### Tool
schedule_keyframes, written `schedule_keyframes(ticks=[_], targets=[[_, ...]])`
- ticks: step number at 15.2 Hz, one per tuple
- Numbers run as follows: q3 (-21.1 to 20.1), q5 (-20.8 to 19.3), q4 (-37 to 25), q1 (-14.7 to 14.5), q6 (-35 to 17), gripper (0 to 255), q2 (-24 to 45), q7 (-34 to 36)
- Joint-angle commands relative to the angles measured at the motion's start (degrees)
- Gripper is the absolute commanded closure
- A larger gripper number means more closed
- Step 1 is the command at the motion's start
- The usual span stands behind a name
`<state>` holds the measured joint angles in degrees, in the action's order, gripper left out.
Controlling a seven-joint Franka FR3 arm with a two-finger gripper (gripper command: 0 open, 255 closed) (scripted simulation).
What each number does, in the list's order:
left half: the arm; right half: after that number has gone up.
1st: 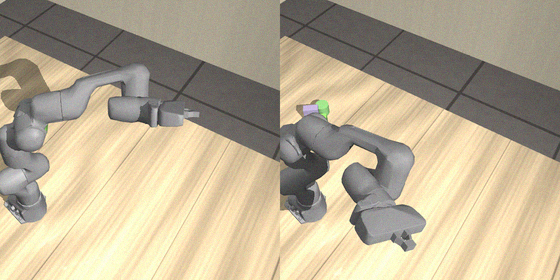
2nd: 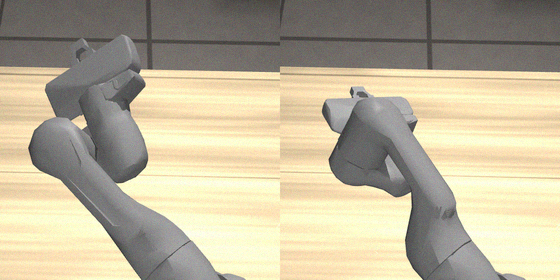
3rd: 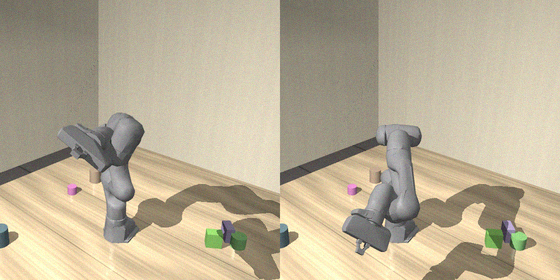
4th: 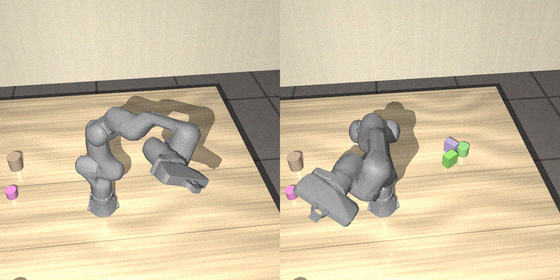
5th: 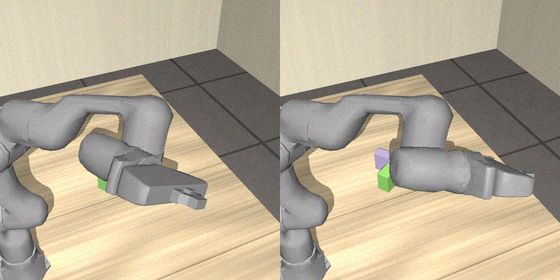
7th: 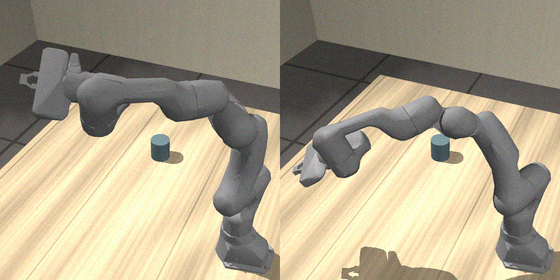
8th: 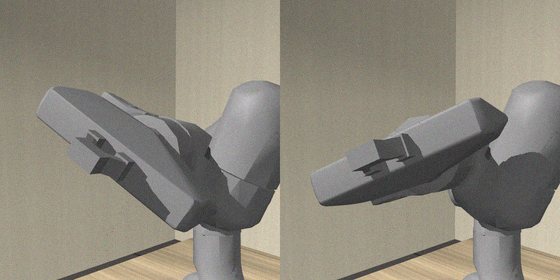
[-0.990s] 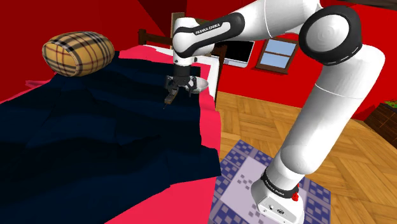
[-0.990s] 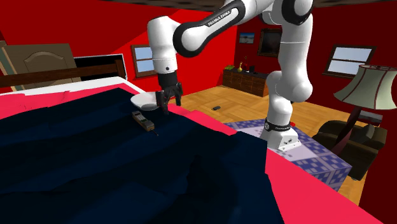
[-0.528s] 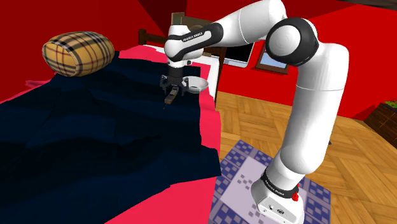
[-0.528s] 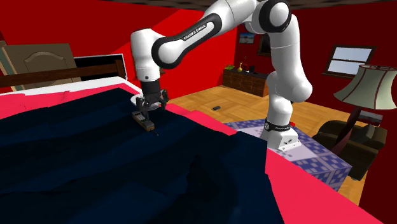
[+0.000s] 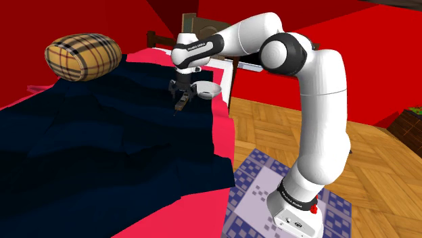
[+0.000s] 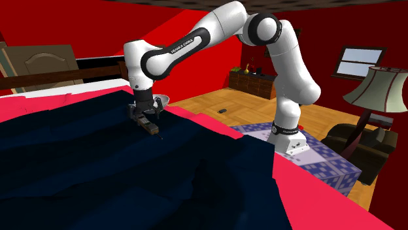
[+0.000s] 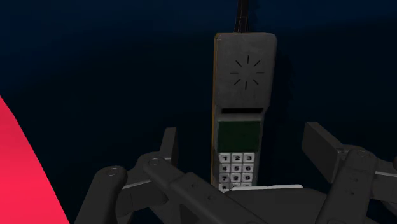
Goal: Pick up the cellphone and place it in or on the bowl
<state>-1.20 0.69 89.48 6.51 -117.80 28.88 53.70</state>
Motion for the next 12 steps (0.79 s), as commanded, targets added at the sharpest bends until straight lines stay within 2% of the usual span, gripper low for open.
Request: schedule_keyframes(ticks=[1, 5, 12], targets=[[0.03, 0.00, 0.31, -0.06, -1.18, 0, 0.80, 0.20], [0.03, -0.01, 1.36, -0.10, -3.37, 0, 1.94, 0.21], [0.03, -0.01, 1.33, -0.10, -3.35, 0, 1.95, 0.21]])
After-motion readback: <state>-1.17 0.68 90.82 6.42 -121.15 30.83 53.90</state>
